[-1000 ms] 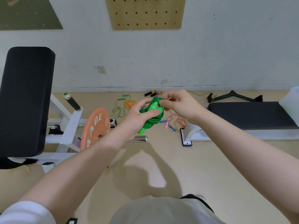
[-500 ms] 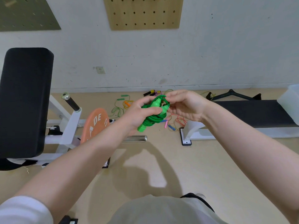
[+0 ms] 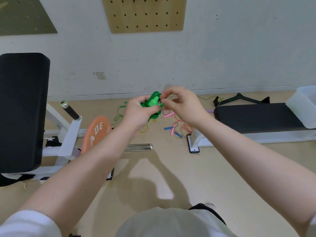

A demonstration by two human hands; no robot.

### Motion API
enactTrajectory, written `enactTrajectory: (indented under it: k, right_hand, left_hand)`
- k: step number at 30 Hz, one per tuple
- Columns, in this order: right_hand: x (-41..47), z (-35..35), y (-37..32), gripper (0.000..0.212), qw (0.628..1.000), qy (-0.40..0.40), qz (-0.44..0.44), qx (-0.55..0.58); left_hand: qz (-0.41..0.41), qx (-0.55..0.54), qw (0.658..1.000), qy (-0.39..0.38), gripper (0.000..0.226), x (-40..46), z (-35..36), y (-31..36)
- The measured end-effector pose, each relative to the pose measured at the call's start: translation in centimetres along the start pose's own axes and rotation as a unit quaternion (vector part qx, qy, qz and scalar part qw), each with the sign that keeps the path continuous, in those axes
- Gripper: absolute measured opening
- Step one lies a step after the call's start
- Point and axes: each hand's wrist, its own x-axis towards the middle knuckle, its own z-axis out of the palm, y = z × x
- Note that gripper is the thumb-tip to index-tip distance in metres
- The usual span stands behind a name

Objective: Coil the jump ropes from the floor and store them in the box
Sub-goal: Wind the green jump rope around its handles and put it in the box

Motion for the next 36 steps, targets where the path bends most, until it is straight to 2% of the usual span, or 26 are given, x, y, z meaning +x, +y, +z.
enactTrajectory:
  k: [2, 6, 8, 10, 12, 14, 17, 20, 24, 27, 31, 34, 36]
  right_hand:
    - [0.0, 0.6, 0.3, 0.009, 0.995, 0.038, -0.040, -0.086]
    - [0.0, 1.0, -0.4, 0.014, 0.981, 0.082, -0.041, -0.168]
    - [0.0, 1.1, -1.1, 0.016, 0.957, 0.067, -0.030, -0.281]
    - [0.1, 1.3, -1.7, 0.021, 0.908, 0.029, -0.017, -0.418]
    - [0.0, 1.5, -2.2, 0.026, 0.881, -0.003, 0.004, -0.473]
    - [0.0, 1.6, -2.5, 0.026, 0.870, -0.015, 0.014, -0.493]
    - [0.4, 2.0, -2.4, 0.026, 0.862, -0.023, 0.012, -0.506]
    - [0.7, 2.4, -1.9, 0.024, 0.857, -0.018, -0.005, -0.515]
    - [1.1, 2.9, -0.7, 0.020, 0.855, -0.034, -0.011, -0.518]
    - [1.6, 2.8, -0.4, 0.019, 0.875, -0.011, 0.001, -0.483]
    - [2.0, 2.3, -0.3, 0.024, 0.886, -0.001, -0.063, -0.460]
    - [2.4, 2.2, 0.0, 0.023, 0.922, 0.000, -0.086, -0.377]
    - [2.9, 2.7, 0.2, 0.013, 0.975, 0.002, -0.046, -0.219]
  left_hand:
    - [0.003, 0.004, 1.000, 0.010, 0.024, 0.0, 0.4, -0.4]
    - [0.012, 0.022, 0.999, 0.044, 0.020, 0.0, 0.7, -1.1]
    - [0.019, 0.027, 0.998, 0.056, 0.018, -0.1, 0.9, -1.4]
    - [0.025, 0.036, 0.997, 0.067, 0.021, 0.1, 1.2, -1.8]
    - [0.039, 0.055, 0.995, 0.070, 0.024, 0.2, 1.5, -2.0]
    - [0.049, 0.079, 0.993, 0.067, 0.029, 0.3, 1.6, -2.2]
    - [0.055, 0.107, 0.991, 0.058, 0.025, 0.7, 1.0, -2.7]
    - [0.076, 0.150, 0.985, 0.045, 0.003, 1.2, 0.4, -3.2]
    - [0.089, 0.180, 0.979, 0.042, 0.019, 1.7, 0.0, -3.6]
    - [0.044, 0.106, 0.993, 0.030, 0.010, 1.4, -0.2, -3.3]
    - [-0.011, -0.020, 1.000, 0.014, 0.010, 0.9, -0.7, -2.8]
    - [-0.023, -0.050, 0.998, 0.025, 0.011, 0.8, -0.7, -2.5]
    - [-0.013, -0.034, 0.999, 0.041, 0.010, 1.0, -0.7, -2.6]
